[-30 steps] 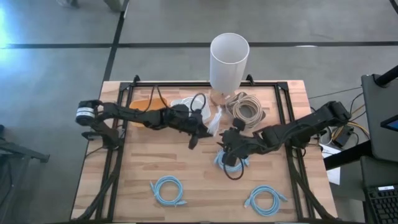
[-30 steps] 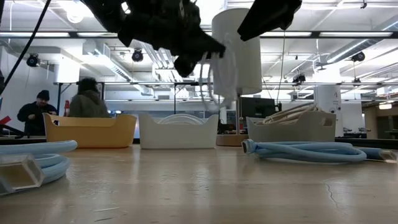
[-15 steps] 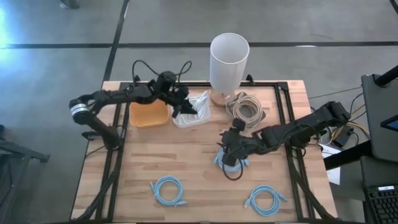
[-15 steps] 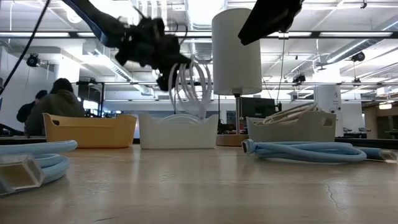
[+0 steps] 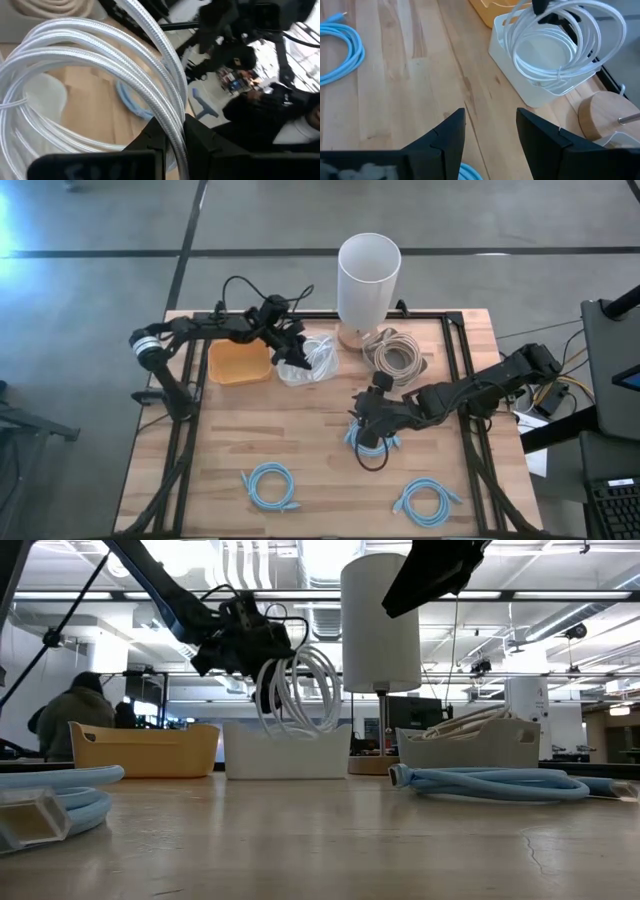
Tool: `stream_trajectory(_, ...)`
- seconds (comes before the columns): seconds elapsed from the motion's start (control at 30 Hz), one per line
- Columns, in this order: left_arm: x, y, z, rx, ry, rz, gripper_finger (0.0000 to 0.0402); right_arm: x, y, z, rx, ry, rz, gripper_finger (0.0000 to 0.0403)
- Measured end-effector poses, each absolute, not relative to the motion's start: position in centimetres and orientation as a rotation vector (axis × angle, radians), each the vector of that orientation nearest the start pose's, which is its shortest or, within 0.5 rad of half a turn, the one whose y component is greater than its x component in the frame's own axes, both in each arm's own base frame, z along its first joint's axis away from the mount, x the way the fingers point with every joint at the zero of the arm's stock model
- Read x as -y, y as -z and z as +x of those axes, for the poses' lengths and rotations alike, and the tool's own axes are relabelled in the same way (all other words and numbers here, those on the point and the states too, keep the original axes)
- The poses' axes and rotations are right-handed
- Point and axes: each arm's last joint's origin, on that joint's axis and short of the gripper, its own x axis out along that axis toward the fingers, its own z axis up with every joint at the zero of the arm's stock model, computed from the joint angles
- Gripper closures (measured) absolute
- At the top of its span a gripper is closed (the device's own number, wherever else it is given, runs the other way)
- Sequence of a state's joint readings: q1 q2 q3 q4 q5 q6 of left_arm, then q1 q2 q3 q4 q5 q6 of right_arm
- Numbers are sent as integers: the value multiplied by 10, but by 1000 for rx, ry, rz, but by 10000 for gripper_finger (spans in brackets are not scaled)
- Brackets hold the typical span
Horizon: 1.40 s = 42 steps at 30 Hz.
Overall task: Pick & Place USB Port
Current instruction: Put the white USB cable into the white bin
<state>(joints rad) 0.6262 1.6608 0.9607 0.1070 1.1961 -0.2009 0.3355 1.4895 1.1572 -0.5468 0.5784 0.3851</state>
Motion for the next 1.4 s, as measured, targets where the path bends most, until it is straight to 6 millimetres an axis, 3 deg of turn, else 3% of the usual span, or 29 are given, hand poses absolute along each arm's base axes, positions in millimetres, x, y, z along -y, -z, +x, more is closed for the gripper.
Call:
stream_trajectory(0.37,-179,-207,283,-458,391,-665,351,-87,-273,296,-727,372,-24,229)
stream_trajectory(0.83,-183,-204,278,-509,259,-687,267,-87,-272,296,-728,373,-18,229)
stream_trajectory(1.07,-187,-216,267,-498,210,-686,262,-86,-271,296,-731,373,-20,231)
stream_trajectory(1.4,-190,-230,238,-621,-64,-619,262,-86,-266,294,-745,375,-28,229)
